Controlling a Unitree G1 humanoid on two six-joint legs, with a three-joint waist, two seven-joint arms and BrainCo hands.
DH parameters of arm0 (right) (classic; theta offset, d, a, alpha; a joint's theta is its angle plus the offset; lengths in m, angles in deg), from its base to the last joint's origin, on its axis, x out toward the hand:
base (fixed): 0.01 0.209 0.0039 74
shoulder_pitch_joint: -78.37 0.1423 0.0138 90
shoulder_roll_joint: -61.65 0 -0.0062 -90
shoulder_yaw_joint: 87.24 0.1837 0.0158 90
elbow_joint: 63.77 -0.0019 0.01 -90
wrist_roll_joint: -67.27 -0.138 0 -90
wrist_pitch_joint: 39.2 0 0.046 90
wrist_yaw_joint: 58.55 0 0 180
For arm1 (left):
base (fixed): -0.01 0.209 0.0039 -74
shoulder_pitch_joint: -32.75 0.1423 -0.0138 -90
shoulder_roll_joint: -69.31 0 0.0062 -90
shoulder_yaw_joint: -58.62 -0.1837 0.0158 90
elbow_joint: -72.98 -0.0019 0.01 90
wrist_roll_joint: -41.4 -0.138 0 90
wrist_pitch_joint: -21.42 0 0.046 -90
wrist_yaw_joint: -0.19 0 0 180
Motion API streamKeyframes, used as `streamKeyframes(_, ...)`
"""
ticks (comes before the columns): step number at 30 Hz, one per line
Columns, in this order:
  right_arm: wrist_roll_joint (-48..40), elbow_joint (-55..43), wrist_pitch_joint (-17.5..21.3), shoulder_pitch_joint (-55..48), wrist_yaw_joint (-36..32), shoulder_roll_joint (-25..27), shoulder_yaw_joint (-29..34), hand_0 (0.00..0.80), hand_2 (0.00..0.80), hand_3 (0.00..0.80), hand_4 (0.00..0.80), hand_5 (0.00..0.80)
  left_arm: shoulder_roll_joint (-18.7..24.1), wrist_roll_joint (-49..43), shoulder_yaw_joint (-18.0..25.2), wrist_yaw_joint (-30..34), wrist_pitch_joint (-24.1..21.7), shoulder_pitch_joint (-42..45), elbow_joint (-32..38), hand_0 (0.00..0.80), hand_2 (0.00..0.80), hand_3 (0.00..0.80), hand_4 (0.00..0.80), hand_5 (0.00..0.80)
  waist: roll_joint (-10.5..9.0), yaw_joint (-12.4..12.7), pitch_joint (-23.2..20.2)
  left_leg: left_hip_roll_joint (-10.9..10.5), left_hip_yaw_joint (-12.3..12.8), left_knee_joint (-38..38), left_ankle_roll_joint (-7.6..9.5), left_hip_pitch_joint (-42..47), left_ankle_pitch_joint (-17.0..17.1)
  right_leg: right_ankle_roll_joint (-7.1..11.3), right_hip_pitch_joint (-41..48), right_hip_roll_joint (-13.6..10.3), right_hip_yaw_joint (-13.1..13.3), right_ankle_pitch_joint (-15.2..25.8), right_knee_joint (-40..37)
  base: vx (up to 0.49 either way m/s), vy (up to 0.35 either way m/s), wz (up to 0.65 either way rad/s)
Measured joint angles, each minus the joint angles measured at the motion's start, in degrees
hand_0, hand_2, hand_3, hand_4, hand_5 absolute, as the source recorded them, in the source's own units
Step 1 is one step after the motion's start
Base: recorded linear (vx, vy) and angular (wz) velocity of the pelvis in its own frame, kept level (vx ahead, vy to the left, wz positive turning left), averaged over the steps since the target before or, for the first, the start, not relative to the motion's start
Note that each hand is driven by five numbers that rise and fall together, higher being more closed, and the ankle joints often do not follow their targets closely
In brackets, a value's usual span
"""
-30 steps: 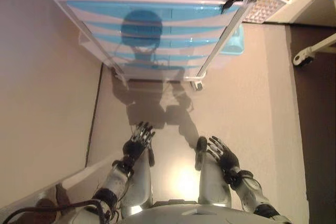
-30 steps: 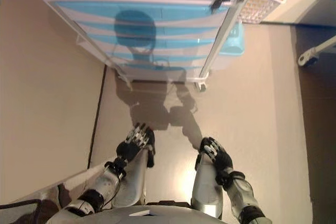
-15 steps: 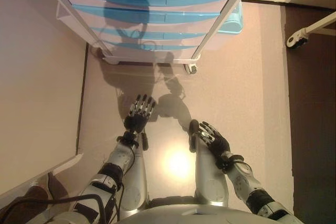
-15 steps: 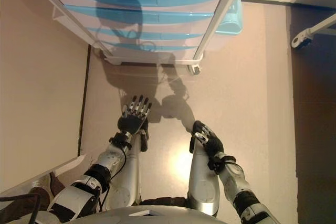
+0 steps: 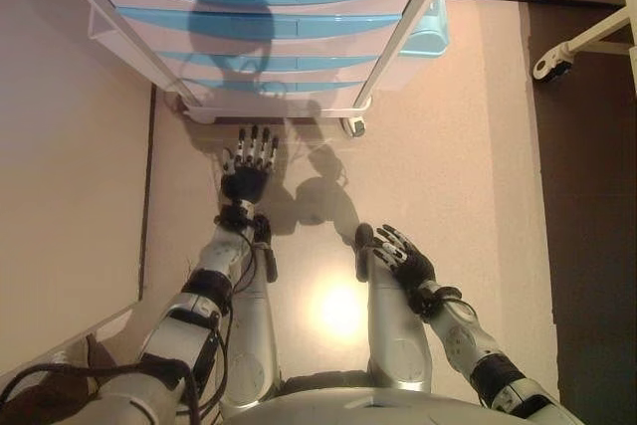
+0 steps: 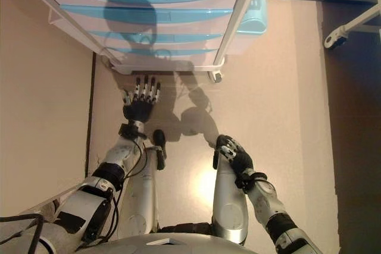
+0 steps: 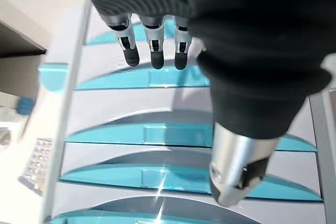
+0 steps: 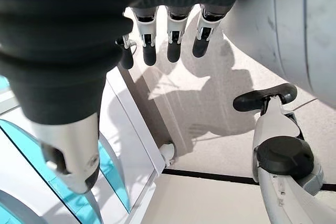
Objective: Open the drawer and pick up the medicine
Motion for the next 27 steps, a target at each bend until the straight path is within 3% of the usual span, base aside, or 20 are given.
streamKeyframes(4, -0.9, -0.46, -0.19, 0.13, 0.54, 0.19, -0.15, 0.0, 0.0, 0.0, 0.0, 0.0, 1.08, 1.22, 0.02, -2.5, -0.16, -3.33, 0.04, 0.0, 0.0, 0.0, 0.0, 0.0, -0.66, -0.06, 0.33, 0.02, -0.24, 0.61, -0.01, -0.62, 0.0, -0.01, -0.66, 0.76, 1.11, 0.0, 0.58, 0.017, -0.021, -0.02)
streamKeyframes(19, -5.03, 0.15, -0.16, 1.93, 0.73, 0.23, -2.32, 0.0, 0.0, 0.0, 0.0, 0.0, 5.07, 1.08, -0.77, -15.32, -3.98, -13.39, 2.22, 0.0, 0.0, 0.0, 0.0, 0.0, -2.26, -1.33, 1.09, 0.06, -0.45, 3.58, 0.46, -2.54, -1.31, -0.02, -1.29, 0.77, 1.21, 0.07, 1.05, 0.011, -0.018, 0.0)
streamKeyframes(27, -6.64, 2.39, 2.35, 1.9, -1.05, 0.24, -2.99, 0.0, 0.0, 0.0, 0.0, 0.0, 7.32, 1.15, -1.4, -18.97, -6.99, -20.67, 3.09, 0.0, 0.0, 0.0, 0.0, 0.0, -3.28, -2.68, 1.33, 0.08, -0.41, 3.57, 0.78, -3.75, -1.5, 0.59, -1.6, 1.03, 1.35, 0.47, -0.77, -0.029, -0.014, 0.0)
